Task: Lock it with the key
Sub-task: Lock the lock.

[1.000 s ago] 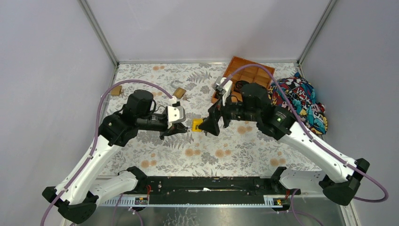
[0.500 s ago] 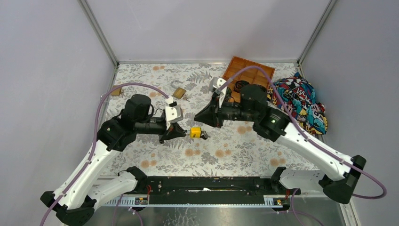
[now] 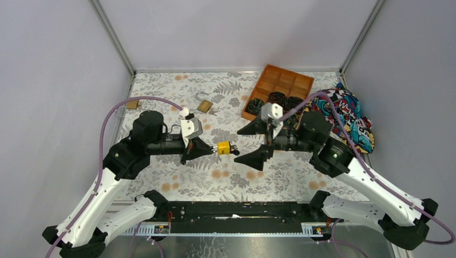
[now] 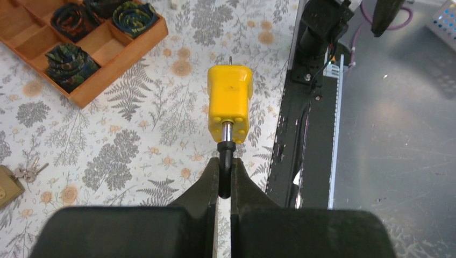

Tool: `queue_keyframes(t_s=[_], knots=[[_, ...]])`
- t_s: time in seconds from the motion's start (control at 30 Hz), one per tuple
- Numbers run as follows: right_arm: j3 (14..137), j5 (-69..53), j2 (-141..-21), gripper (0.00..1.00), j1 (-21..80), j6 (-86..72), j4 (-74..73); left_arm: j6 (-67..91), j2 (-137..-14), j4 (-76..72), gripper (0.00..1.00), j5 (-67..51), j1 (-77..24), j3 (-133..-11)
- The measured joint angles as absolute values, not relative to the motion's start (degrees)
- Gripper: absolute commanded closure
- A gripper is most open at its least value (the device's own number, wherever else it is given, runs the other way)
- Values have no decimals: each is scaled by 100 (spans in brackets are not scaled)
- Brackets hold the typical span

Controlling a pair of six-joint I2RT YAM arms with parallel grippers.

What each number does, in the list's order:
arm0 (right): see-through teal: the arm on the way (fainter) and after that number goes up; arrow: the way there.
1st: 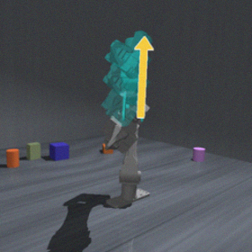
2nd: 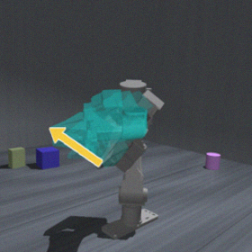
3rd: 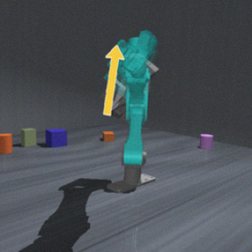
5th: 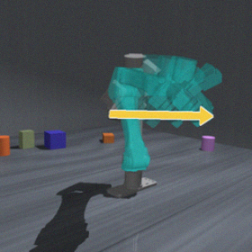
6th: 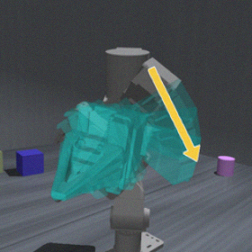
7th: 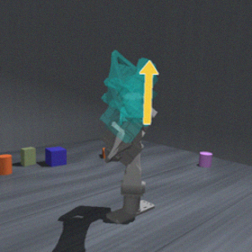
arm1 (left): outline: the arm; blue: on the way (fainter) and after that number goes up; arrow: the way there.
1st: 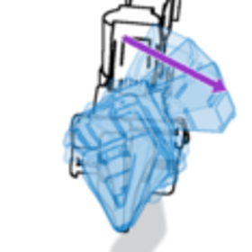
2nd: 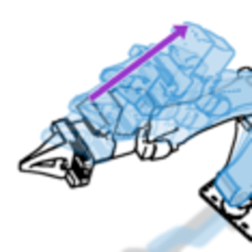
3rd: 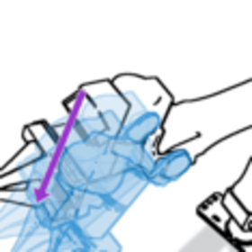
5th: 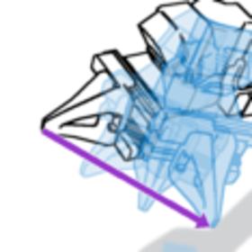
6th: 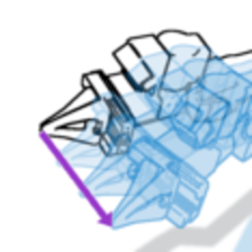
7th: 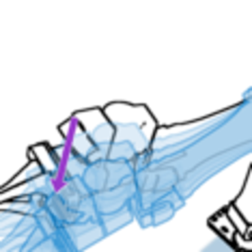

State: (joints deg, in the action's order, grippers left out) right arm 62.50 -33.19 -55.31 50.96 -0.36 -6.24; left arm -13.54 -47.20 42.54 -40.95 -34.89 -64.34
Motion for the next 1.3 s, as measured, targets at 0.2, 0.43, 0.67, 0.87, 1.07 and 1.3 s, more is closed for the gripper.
queue_keyframes(t_s=[0.2,0.43,0.67,0.87,1.07,1.3], knots=[[5776,-3538,-5557,3,5096,-198,91,-1144,-4622,3972,100,-4171,-3489,-6434],[5559,-3802,-6482,39,5096,-755,827,-1100,-4615,3942,100,-4268,-3489,-6431],[5306,-3874,-6407,37,5096,-1179,1597,-1103,-4613,3938,100,-4327,-3489,-6412],[5223,-3852,-6224,48,5096,-1210,1643,-1103,-4615,3933,100,-4366,-3489,-6412],[5207,-3850,-6195,42,5096,-1249,1616,-1096,-4615,3920,100,-4379,-3489,-6412],[5166,-3872,-6195,72,5096,-1352,1680,-1000,-4615,3830,100,-4456,-3489,-6412]])
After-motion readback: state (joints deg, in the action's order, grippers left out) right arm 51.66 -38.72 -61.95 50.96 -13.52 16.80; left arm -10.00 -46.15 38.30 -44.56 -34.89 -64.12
